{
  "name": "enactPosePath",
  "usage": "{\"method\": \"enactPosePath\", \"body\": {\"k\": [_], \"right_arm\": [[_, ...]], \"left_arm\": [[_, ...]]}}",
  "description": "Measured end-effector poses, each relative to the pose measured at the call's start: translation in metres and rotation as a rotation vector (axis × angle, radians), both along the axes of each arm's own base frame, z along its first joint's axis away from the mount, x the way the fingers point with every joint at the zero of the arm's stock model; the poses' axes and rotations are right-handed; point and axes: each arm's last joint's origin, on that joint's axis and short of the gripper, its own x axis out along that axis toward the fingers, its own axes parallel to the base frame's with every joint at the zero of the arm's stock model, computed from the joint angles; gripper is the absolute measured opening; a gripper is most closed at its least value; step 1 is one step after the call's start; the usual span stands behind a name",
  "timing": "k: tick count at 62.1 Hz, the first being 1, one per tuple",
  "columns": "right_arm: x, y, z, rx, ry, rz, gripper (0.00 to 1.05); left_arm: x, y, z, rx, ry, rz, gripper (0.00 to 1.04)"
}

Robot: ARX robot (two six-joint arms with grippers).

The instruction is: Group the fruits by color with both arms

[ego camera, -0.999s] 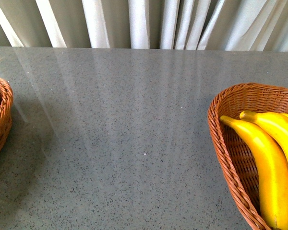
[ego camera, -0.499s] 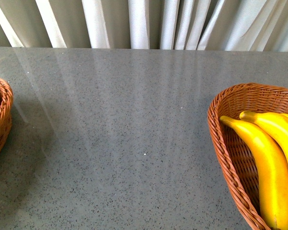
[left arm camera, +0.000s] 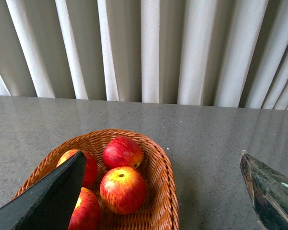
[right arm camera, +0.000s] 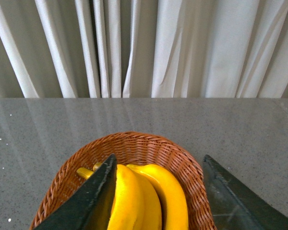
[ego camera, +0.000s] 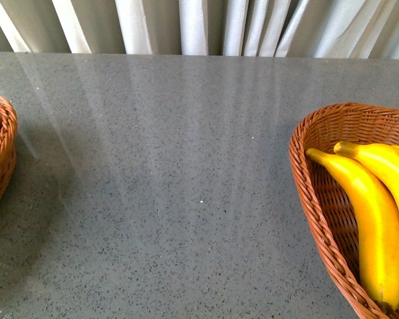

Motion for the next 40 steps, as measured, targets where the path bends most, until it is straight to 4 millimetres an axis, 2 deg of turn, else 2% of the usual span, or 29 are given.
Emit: {"method": "enactPosePath", "body": {"k": [13, 40], "right_arm": [[0.0000, 0.0000, 0.0000, 0.001, 0.000, 0.000, 0.97], [0.0000, 0.0000, 0.0000, 0.001, 0.000, 0.000, 0.96]], "left_arm": [[0.0000, 0.0000, 0.0000, 0.000, 0.000, 0.000, 0.96], [0.0000, 0.0000, 0.0000, 0.000, 0.000, 0.000, 0.96]]}}
